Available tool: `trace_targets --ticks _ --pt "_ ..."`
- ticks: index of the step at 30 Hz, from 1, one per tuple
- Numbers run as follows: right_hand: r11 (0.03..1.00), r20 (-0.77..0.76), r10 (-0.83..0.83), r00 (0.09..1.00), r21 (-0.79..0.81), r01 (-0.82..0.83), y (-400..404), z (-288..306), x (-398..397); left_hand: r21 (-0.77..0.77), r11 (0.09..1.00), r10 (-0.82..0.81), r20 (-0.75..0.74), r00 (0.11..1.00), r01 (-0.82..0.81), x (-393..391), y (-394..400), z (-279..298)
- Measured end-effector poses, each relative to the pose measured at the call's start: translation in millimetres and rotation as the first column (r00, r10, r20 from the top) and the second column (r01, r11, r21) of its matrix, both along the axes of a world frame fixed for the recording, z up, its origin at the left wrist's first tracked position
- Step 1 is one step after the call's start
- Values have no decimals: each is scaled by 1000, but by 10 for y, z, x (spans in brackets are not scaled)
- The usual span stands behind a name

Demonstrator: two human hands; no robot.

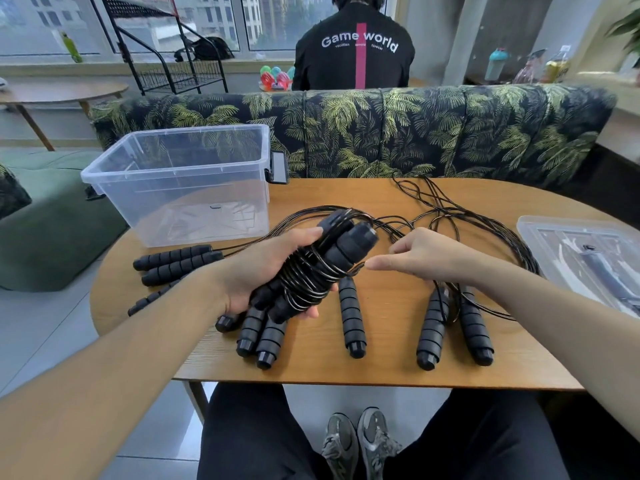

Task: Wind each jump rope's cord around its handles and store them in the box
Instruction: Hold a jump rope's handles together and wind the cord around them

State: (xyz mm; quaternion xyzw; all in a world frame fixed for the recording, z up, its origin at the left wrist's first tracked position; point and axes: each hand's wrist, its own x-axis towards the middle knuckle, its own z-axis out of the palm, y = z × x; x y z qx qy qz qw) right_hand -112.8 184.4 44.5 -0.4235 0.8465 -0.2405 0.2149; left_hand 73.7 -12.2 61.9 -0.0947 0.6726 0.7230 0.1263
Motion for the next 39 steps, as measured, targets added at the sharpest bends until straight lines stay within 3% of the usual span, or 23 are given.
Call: trace_targets --ticks 5,7,10,12,18,23,29,36,39 --pt "999 -42 -9 999 -35 7 -137 40 -80 -212 977 -37 -41 998 28 -76 19 129" --pt "997 -8 11 1000 -73 -11 -168 71 -105 -376 925 -67 -32 997 50 -122 58 203" --pt "994 57 16 998 -112 -10 -208 127 -115 -714 689 -145 38 989 129 -206 64 230" --pt "991 112 11 994 -137 4 -247 143 -90 -822 543 -175 89 981 171 -228 91 217" --pt "981 49 -24 999 -192 33 -289 198 8 -954 268 -111 108 988 134 -272 203 90" --pt "987 -76 37 996 -155 -48 -341 240 236 -988 54 -109 140 984 147 -308 206 19" --pt "995 -263 52 963 -67 -72 -374 259 441 -983 155 -21 95 995 97 -333 65 -54" --pt "982 -201 191 961 28 -189 -322 278 603 -975 202 127 -72 989 -97 -310 -17 -202" --pt "978 -165 208 964 15 -208 -298 244 639 -907 364 194 -149 970 -212 -279 -32 -191"
